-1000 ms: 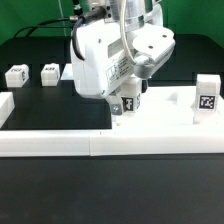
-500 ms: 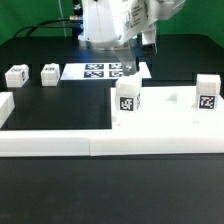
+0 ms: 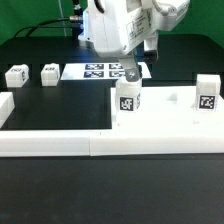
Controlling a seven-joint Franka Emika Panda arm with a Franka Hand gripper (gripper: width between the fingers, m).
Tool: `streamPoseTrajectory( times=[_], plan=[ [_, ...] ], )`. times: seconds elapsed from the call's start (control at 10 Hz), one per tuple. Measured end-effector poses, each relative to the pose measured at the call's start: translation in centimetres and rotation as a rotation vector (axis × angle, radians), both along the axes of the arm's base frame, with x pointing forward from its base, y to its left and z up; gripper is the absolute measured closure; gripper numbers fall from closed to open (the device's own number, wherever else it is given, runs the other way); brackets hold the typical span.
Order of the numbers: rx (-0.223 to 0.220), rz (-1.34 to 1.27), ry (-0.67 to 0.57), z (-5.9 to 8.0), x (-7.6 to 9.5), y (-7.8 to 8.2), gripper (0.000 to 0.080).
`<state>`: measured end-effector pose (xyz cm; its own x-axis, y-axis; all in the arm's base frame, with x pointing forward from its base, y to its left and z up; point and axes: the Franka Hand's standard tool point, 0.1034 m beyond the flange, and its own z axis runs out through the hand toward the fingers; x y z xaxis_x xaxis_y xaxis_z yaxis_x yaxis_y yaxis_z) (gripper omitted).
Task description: Assemble square table
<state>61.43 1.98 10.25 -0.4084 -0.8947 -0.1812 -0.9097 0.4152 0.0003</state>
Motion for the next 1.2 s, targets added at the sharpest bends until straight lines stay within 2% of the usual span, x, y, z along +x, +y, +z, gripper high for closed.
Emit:
streamPoseTrajectory(
  times=[0.2, 0.3, 0.7, 0.8, 1.2],
  plan=[
    [0.000, 0.004, 0.001, -0.1, 0.0, 0.0, 0.0150],
    [-0.011, 0.085, -0.025, 0.0, 0.1, 0.0, 0.0150],
    [-0.072, 0.613, -0.156, 0.3, -0.7, -0.1, 0.0150],
    [-0.097, 0.698, -0.177, 0.6, -1.0, -0.2, 0.0150],
    [-0.127, 0.974, -0.214, 0.3, -1.0, -0.4, 0.0150]
  ],
)
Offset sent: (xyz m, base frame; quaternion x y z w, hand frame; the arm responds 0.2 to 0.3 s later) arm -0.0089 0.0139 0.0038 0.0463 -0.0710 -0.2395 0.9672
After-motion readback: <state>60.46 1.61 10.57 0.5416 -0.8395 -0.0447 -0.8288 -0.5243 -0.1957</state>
